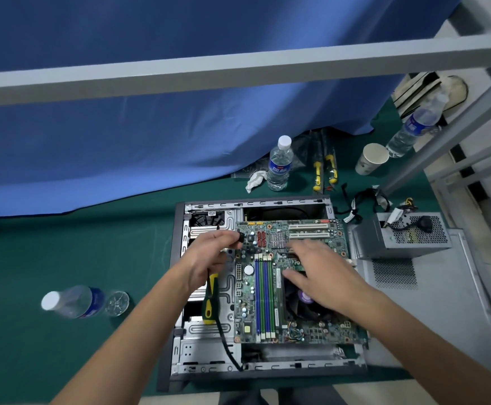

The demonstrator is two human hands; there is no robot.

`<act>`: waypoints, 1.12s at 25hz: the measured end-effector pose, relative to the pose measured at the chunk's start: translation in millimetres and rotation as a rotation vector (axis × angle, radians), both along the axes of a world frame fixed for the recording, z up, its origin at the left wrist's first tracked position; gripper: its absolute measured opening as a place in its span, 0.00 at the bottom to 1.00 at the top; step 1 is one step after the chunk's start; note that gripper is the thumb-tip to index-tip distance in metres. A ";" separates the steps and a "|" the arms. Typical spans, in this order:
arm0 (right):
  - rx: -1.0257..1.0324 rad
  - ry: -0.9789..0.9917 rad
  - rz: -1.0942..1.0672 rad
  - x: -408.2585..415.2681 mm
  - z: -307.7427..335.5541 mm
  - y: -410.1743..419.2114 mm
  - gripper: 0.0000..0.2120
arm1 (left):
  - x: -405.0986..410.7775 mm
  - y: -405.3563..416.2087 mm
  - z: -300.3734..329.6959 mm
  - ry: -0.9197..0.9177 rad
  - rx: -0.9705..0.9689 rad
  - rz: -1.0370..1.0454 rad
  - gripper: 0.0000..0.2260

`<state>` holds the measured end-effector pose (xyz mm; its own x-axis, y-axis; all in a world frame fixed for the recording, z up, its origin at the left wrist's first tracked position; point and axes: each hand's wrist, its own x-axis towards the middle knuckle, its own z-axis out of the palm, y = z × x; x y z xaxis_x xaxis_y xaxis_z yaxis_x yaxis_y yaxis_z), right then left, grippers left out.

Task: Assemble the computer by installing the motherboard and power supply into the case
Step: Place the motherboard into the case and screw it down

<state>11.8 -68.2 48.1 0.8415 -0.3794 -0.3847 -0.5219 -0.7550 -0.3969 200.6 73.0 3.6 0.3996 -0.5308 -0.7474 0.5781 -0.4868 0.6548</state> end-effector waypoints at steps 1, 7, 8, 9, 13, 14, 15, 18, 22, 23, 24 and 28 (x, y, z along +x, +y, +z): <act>0.060 -0.065 -0.059 5.3 0.6 0.3 0.27 | -3.3 1.2 -0.5 0.031 -0.024 -0.018 0.05; 0.444 -0.293 -0.358 34.7 -8.1 20.2 0.09 | -26.1 7.7 4.7 0.053 -0.075 -0.113 0.10; 0.455 -0.310 -0.379 37.4 -9.1 20.8 0.05 | -28.0 8.5 6.9 0.049 -0.086 -0.110 0.09; 0.466 -0.322 -0.395 38.7 -9.9 20.5 0.04 | -29.3 9.7 8.4 0.043 -0.095 -0.099 0.08; 0.460 -0.340 -0.368 35.1 -13.0 21.9 0.09 | -34.3 17.9 11.3 -0.021 -0.136 -0.098 0.03; 0.449 -0.344 -0.367 33.9 -14.5 21.9 0.10 | -35.0 18.5 11.7 -0.039 -0.139 -0.107 0.02; 0.453 -0.349 -0.381 33.0 -16.0 21.9 0.10 | -35.4 19.2 12.1 -0.053 -0.137 -0.121 0.03; 0.541 -0.360 -0.467 31.5 -18.5 22.3 0.11 | -37.2 22.8 14.2 -0.057 -0.128 -0.139 0.04; 0.787 -0.376 -0.629 31.4 -17.1 30.3 0.12 | -39.1 29.7 16.6 -0.081 -0.124 -0.103 0.05; 0.855 -0.380 -0.667 32.6 -16.4 30.3 0.11 | -38.9 29.3 17.3 -0.115 -0.129 -0.095 0.05; 0.917 -0.385 -0.703 33.4 -16.0 28.7 0.11 | -38.7 28.0 17.3 -0.153 -0.134 -0.081 0.05; 1.029 -0.415 -0.734 32.6 -15.3 26.0 0.10 | -45.0 24.4 18.0 -0.301 -0.197 -0.031 0.03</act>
<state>44.4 -42.2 32.8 0.6920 -0.4858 -0.5340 -0.3785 0.3858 -0.8414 155.6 97.4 21.5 0.5681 -0.6683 -0.4803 0.3319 -0.3480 0.8768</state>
